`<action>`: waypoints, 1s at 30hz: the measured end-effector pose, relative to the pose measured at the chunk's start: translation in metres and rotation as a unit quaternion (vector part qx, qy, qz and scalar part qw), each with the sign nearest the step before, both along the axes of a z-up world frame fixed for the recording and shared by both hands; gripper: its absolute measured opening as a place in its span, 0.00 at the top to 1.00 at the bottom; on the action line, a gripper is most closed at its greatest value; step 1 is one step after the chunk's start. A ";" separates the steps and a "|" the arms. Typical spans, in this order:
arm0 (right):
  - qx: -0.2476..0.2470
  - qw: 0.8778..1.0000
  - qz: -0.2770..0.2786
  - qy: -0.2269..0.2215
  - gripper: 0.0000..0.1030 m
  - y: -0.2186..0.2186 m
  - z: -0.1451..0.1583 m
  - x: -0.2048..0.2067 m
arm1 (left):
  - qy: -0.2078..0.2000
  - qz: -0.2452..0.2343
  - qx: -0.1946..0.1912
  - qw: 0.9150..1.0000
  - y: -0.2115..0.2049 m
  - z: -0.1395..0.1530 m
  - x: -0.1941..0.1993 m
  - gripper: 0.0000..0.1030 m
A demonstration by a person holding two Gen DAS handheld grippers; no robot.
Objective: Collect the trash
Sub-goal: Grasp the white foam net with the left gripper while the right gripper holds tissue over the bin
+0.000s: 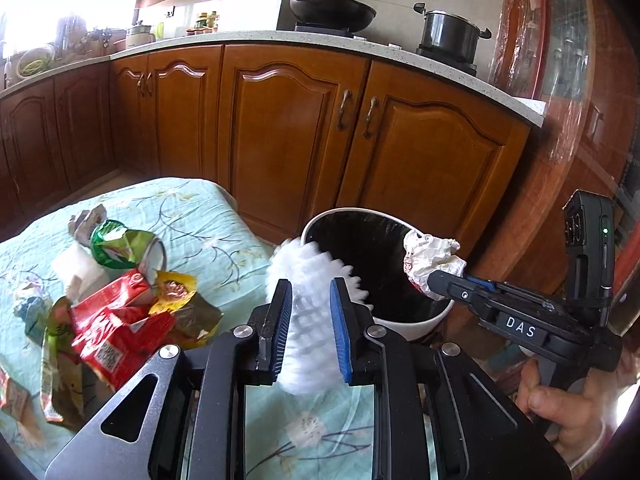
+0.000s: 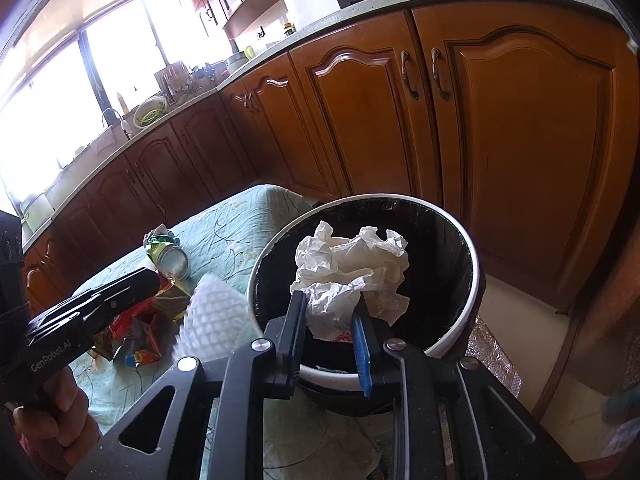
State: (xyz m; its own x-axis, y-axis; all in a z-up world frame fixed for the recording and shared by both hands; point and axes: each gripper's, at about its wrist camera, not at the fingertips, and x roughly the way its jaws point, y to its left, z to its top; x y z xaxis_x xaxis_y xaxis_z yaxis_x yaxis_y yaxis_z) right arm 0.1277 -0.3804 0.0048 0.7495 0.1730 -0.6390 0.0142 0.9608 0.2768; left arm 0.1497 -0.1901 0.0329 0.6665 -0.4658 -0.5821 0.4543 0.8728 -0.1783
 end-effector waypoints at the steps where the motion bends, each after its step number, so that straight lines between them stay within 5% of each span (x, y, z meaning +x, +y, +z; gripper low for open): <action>1: 0.002 1.000 -0.001 0.003 0.78 -0.003 -0.001 0.002 | 0.005 -0.005 -0.001 1.000 -0.006 0.000 0.005 0.86; 13: 0.016 1.000 -0.001 0.006 0.78 -0.012 -0.006 0.009 | 0.021 -0.028 -0.001 0.999 -0.026 0.003 0.032 0.91; 18: 0.026 1.000 0.004 0.001 0.78 -0.009 -0.007 0.004 | 0.038 -0.017 0.013 0.999 -0.001 -0.011 0.020 0.51; 25: 0.032 0.999 0.005 0.005 0.78 -0.003 -0.011 0.000 | 0.061 -0.021 0.058 0.996 -0.005 -0.043 0.010 0.34; 28: 0.033 0.999 0.002 0.004 0.78 -0.004 -0.010 -0.004 | 0.066 -0.021 0.073 0.995 -0.014 -0.054 0.014 0.45; 30: 0.034 0.999 0.001 0.002 0.78 -0.005 -0.008 -0.008 | 0.078 -0.034 0.071 0.994 -0.018 -0.059 0.016 0.89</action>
State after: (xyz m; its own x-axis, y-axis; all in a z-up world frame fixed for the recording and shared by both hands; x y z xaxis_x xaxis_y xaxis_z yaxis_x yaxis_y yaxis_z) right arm 0.1200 -0.3851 -0.0033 0.7469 0.2179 -0.6283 0.0128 0.9399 0.3412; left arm 0.1655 -0.2076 -0.0266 0.5330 -0.4120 -0.7391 0.4897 0.8625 -0.1276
